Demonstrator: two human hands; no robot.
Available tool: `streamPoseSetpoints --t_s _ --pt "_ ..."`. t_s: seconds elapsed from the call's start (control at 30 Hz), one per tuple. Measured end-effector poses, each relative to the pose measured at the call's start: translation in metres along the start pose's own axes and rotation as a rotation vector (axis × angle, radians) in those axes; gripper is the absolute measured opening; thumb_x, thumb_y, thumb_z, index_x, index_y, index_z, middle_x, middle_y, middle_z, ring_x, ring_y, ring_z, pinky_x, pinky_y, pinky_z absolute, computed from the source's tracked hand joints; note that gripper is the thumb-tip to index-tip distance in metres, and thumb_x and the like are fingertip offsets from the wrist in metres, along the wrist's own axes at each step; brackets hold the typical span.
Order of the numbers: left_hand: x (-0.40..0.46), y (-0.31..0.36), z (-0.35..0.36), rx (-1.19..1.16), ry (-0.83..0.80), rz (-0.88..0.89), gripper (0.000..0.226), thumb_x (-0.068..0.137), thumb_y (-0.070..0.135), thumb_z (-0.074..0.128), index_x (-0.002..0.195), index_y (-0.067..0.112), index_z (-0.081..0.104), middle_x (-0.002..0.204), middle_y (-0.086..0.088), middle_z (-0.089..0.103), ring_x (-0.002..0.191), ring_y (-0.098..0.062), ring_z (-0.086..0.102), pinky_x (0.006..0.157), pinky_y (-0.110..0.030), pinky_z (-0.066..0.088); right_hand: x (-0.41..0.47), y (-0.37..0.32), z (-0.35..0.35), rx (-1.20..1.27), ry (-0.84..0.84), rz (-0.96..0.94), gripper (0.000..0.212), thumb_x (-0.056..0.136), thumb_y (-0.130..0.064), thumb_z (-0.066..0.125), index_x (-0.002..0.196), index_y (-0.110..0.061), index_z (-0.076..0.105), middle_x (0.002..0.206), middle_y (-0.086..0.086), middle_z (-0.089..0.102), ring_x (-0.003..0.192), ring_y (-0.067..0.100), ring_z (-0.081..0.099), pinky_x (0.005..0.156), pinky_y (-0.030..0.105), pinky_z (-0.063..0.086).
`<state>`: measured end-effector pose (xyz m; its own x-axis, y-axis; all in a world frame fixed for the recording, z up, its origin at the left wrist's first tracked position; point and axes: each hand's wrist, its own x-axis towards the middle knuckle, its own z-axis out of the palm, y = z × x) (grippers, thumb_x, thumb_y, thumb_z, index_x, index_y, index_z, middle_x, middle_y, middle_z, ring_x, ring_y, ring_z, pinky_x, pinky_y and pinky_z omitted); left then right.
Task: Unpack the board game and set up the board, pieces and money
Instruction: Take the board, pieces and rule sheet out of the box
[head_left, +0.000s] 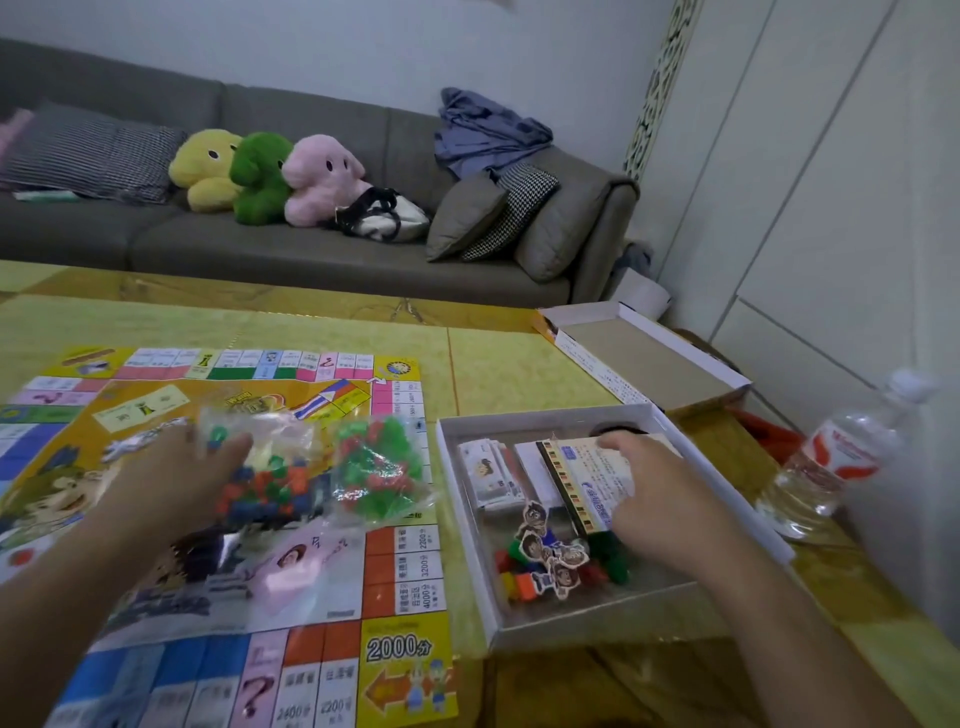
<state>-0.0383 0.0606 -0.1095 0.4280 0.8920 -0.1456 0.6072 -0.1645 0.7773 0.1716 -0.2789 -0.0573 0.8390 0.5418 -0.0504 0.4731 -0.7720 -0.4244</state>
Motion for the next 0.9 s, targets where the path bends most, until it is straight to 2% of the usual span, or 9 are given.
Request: streamPoseSetpoints --t_s 0.1,0.2,0.33,0.4,0.47,0.63,0.77,0.83,0.9 --pt "0.001 -0.014 0.008 0.284 0.01 -0.014 0.09 0.092 0.059 0.066 0.159 0.011 0.029 0.153 -0.031 0.041 0.139 -0.051 0.041 0.11 -0.062 0.041 0.005 0.022 0.003 -0.143 -0.175 -0.042 0.067 0.085 -0.005 0.07 0.14 -0.036 0.047 0.131 -0.011 0.054 0.114 0.012 0.059 0.084 0.027 0.058" --pt "-0.008 -0.006 0.011 0.312 -0.086 0.05 0.081 0.098 0.048 0.063 0.161 0.013 0.027 0.16 -0.026 0.031 0.146 -0.045 0.033 0.117 -0.057 0.032 0.004 0.028 0.009 -0.196 -0.135 -0.014 0.073 0.091 -0.017 0.076 0.154 -0.033 0.043 0.155 -0.012 0.046 0.134 0.012 0.047 0.111 0.033 0.044" --pt "-0.015 -0.012 0.016 0.4 -0.186 0.117 0.082 0.099 0.058 0.055 0.162 0.016 0.024 0.166 -0.018 0.023 0.15 -0.04 0.028 0.122 -0.055 0.03 0.013 0.033 0.016 -0.174 -0.026 0.01 0.043 0.104 -0.018 0.06 0.14 -0.041 0.059 0.145 -0.009 0.062 0.124 0.014 0.06 0.091 0.03 0.055" --pt "-0.013 -0.019 0.019 0.419 -0.202 0.113 0.088 0.098 0.063 0.053 0.165 0.022 0.013 0.171 -0.013 0.01 0.155 -0.038 0.02 0.124 -0.054 0.026 0.015 0.034 0.017 -0.182 0.087 0.018 0.033 0.109 -0.017 0.051 0.127 -0.041 0.066 0.11 -0.01 0.073 0.092 0.005 0.064 0.066 0.022 0.05" --pt "-0.014 -0.021 0.019 0.425 -0.202 0.134 0.09 0.098 0.063 0.053 0.166 0.026 0.007 0.172 -0.01 0.001 0.157 -0.038 0.015 0.124 -0.053 0.023 0.011 0.027 0.012 -0.165 0.328 0.01 0.028 0.11 -0.018 0.048 0.124 -0.029 0.071 0.081 -0.01 0.063 0.072 0.007 0.057 0.053 0.024 0.04" --pt "-0.017 -0.025 0.017 0.388 -0.212 0.149 0.089 0.097 0.062 0.055 0.166 0.03 0.007 0.172 -0.006 -0.01 0.158 -0.039 0.012 0.125 -0.056 0.022 -0.019 -0.013 -0.008 0.172 0.702 -0.186 0.028 0.107 -0.039 0.046 0.104 -0.017 0.064 0.089 -0.003 0.067 0.075 0.014 0.067 0.046 0.028 0.055" --pt "-0.044 0.002 0.004 0.209 -0.058 0.329 0.07 0.096 0.061 0.056 0.155 0.027 0.04 0.165 -0.005 0.028 0.149 -0.028 0.034 0.115 -0.05 0.037 -0.039 -0.056 -0.014 0.593 0.618 -0.13 0.018 0.106 -0.037 0.055 0.101 -0.027 0.068 0.083 -0.007 0.076 0.073 0.003 0.074 0.052 0.025 0.061" --pt "-0.073 0.029 -0.001 -0.086 -0.234 0.356 0.062 0.087 0.075 0.055 0.13 0.031 0.065 0.133 0.003 0.066 0.122 -0.017 0.064 0.099 -0.039 0.053 -0.042 -0.073 -0.003 0.743 0.409 -0.009 0.017 0.106 -0.036 0.058 0.099 -0.027 0.07 0.083 -0.01 0.079 0.072 0.006 0.077 0.064 0.038 0.066" --pt "-0.106 0.052 0.001 -0.429 -0.552 0.231 0.06 0.08 0.082 0.057 0.106 0.033 0.079 0.107 0.001 0.079 0.1 -0.019 0.076 0.089 -0.042 0.059 -0.046 -0.086 0.016 0.776 0.207 0.059 0.018 0.106 -0.036 0.059 0.097 -0.025 0.071 0.084 -0.008 0.08 0.075 0.011 0.078 0.074 0.047 0.066"
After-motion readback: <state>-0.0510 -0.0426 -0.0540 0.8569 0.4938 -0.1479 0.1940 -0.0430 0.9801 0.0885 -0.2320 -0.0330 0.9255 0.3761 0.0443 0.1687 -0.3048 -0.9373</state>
